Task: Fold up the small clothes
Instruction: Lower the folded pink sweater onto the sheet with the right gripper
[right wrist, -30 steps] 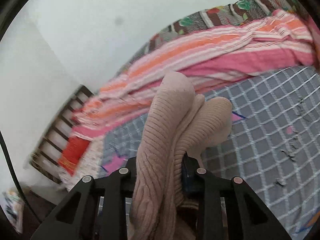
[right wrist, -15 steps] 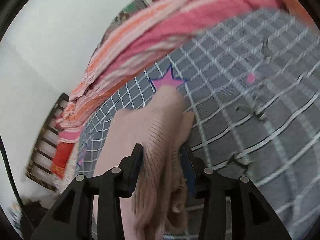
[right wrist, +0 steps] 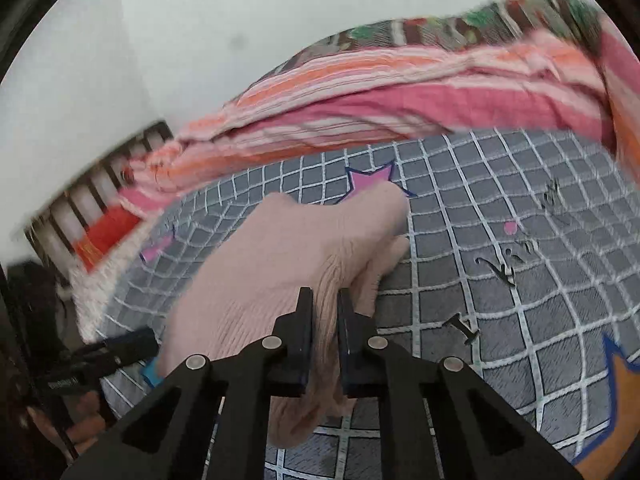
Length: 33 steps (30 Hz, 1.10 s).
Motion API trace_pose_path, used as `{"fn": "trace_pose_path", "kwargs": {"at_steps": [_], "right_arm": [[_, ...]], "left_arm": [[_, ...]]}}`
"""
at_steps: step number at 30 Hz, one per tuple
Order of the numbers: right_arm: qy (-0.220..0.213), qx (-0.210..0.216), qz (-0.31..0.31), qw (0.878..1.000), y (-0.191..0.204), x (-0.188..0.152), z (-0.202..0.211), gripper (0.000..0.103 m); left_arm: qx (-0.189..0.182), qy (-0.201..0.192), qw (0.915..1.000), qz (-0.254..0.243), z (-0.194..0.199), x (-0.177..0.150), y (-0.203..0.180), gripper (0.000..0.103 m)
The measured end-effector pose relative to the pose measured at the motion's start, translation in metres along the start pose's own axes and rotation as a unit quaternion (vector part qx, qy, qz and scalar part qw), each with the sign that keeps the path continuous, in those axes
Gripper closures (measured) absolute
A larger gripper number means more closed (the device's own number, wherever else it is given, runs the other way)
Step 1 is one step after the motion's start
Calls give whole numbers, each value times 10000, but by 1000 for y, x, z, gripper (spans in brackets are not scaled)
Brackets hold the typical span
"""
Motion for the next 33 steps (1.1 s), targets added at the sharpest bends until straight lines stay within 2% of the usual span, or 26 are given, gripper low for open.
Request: {"fn": "trace_pose_path", "kwargs": {"at_steps": [4,6,10,13,17,23,28,33], "right_arm": [[92,-428,168,9989,2,-9,-18,93],[57,-464,304,9984,10,-4,-13,92],[-275,-588,434,9969,28,13,-2,89],[-348,-602,600,9958,40,17,-7,89],[-184,-732,783,9941,43,9,-30,89],[-19,-819,764,9937,21,1,-47,89],[-26,-1161,1064,9875,25,-5,-52,90],[115,-1020,611,9928,17,1,-55,89]], "left_arm": [[-76,0,9998,194,-4,8,0,36],[-88,-61,9998,175,-5,15,-2,36],[201,-181,9996,-88,-14,33,-7,36],[446,-25,9986,-296,-28,41,-10,36],[707,286,9949,-654,-43,35,-14,32],[542,300,9959,-661,-48,30,-12,27],[681,224,9940,-820,-53,26,-20,24],[718,189,9940,-800,-56,23,-19,23]]}}
Point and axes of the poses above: each gripper's, at about its wrist camera, not at the fingertips, and z roughly against the way its jaws point, y to its left, x to its top, the point moved 1 cm from there along -z, roughly the way its jaws point, and after that the axes turned 10 degrees about -z, right-handed, at the moved point
